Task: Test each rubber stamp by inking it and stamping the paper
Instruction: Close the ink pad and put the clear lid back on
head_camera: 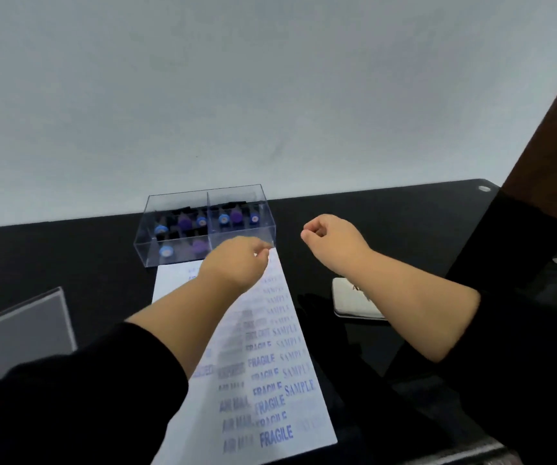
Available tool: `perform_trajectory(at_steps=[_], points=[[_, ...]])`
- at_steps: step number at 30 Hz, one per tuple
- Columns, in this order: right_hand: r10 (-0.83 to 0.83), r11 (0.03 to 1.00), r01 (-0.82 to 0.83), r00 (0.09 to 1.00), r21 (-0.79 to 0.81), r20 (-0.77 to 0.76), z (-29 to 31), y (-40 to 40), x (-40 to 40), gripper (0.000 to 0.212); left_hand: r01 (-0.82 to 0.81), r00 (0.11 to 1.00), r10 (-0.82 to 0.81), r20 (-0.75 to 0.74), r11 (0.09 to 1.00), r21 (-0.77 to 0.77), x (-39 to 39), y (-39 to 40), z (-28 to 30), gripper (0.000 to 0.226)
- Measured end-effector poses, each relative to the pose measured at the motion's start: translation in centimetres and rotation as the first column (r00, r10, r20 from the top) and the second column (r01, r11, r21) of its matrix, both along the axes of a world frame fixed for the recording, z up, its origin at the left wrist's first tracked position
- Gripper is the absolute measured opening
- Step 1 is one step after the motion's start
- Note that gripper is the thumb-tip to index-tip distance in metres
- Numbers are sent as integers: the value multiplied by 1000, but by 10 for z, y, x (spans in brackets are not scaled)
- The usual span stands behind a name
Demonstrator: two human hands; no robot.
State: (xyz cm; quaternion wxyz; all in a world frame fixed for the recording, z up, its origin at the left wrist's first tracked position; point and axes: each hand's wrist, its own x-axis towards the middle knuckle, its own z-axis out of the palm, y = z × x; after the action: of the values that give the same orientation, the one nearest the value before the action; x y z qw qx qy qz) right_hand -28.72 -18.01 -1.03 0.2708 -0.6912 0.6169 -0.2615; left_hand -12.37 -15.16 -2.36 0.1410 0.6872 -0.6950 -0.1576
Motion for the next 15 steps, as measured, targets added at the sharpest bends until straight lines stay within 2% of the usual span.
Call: perform_trajectory(at_steps=[3,6,8,12,15], points=[[24,999,-24,1000,23,2,1,-20,28,38,-98,995,100,28,994,-53,39,-5,-1,20],[27,997,-27,1000,74,8,-3,-40,49,58,-225,974,226,-3,966,-127,77,-8,-7,31],[12,992,-14,1000,127,12,-8,-53,62,62,-302,951,309,17,939,-163,100,-8,-11,39],[-20,980,28,999,197,-39,-24,-73,81,53,-431,895,438,92,899,-81,131,-10,-19,56],[-63,980,71,997,187,-46,-35,-85,89,39,-475,879,477,-30,879,46,143,-15,-24,62]])
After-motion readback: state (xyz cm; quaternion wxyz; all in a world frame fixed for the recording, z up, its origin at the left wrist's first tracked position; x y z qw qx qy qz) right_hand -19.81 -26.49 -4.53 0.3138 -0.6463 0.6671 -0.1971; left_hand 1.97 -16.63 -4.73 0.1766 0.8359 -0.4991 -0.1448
